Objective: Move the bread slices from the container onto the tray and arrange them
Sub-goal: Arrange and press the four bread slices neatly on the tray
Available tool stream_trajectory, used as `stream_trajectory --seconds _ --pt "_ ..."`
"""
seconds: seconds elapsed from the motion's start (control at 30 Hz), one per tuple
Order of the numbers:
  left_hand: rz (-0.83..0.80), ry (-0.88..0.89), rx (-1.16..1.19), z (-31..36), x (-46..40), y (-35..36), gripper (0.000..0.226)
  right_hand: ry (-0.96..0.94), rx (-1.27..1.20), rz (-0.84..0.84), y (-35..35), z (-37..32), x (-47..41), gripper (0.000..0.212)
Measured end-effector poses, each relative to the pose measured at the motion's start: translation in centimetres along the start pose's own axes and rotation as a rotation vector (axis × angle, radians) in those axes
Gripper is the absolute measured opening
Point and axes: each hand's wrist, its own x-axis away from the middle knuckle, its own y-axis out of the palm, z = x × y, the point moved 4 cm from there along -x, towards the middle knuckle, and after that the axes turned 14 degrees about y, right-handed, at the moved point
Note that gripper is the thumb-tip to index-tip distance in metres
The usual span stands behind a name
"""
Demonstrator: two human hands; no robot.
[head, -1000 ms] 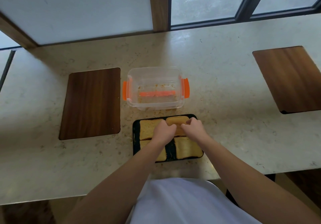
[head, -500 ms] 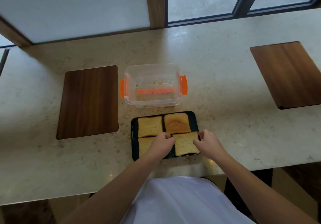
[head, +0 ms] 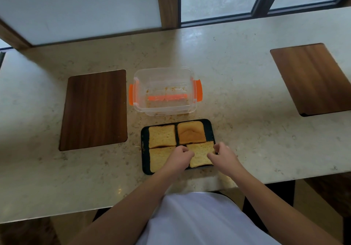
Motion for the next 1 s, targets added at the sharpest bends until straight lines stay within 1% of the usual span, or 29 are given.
stream_trajectory --seconds 0.23,0.47,0.63,0.7,0.77,0.8,0.9,0.93,1.0 --pt "-0.03 -0.018 -0.025 -0.2 0.2 -0.4 0.035 -0.004 0.031 -0.039 0.4 -0.5 0.1 0.051" --pt "-0.066 -0.082 0.047 -0.5 -0.5 -2.3 0.043 -0.013 0.04 -0.104 1.3 -1.7 0.4 0.049" --pt "-0.067 -0.122 0.052 -0.8 -1.0 -2.7 0.048 -0.001 0.02 -0.124 1.3 -1.9 0.3 0.046" --pt "-0.063 -0.108 0.021 -0.7 -1.1 -2.7 0.05 -0.002 0.014 -0.111 0.9 -2.0 0.3 0.041" --pt "-0.017 -0.077 -0.035 -0.4 -1.2 -2.9 0.056 0.002 0.007 -0.088 0.3 -2.2 0.1 0.035" --pt "0.009 -0.058 -0.058 -0.2 -1.4 -2.9 0.059 0.0 -0.002 -0.08 0.1 -2.5 0.0 0.036" --pt "0.036 -0.015 -0.074 0.9 -1.7 -2.8 0.065 -0.023 -0.043 -0.065 -0.1 -3.5 -0.5 0.055" --pt "0.035 -0.014 -0.07 1.3 -1.8 -2.8 0.066 -0.029 -0.055 -0.061 -0.1 -3.9 -0.6 0.057" --pt "0.034 -0.015 -0.059 1.7 -1.9 -2.6 0.068 -0.035 -0.064 -0.065 0.1 -4.5 -0.8 0.053"
